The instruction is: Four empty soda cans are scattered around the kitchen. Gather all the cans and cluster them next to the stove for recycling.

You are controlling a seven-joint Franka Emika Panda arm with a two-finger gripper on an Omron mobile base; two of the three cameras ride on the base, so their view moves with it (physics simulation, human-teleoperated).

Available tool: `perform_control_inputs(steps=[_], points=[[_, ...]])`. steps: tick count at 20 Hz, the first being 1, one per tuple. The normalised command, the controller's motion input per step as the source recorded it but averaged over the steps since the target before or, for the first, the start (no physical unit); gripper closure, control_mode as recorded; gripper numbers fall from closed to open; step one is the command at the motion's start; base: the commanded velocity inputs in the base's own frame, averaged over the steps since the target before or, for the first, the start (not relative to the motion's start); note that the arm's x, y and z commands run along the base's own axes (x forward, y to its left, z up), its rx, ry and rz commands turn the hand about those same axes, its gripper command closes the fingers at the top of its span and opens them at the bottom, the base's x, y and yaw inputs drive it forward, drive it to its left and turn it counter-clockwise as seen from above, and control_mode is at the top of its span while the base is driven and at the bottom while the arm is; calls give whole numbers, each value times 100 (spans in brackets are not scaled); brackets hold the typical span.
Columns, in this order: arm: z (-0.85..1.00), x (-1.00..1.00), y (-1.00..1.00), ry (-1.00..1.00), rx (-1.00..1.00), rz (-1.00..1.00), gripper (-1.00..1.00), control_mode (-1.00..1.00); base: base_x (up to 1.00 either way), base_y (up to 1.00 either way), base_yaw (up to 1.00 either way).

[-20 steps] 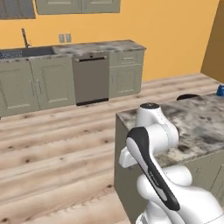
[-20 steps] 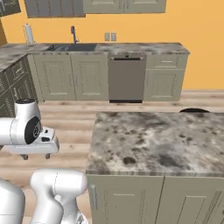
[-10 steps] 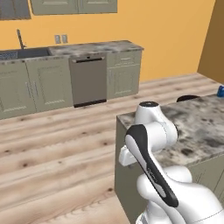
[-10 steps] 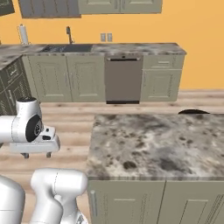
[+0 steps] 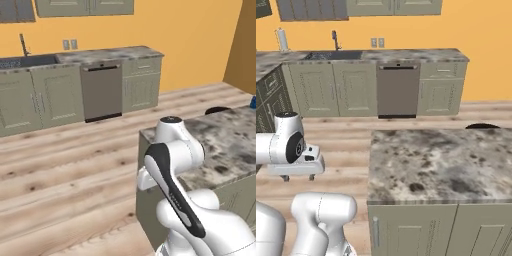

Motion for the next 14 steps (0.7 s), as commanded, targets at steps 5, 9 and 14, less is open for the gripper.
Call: perform_control_inputs(steps=[5,9,14], points=[[0,0,0,0,0,0,-100,100,8,70,0],[0,0,0,0,0,0,-100,100,46,57,-1],[0,0,0,0,0,0,-100,100,67,35,-10]])
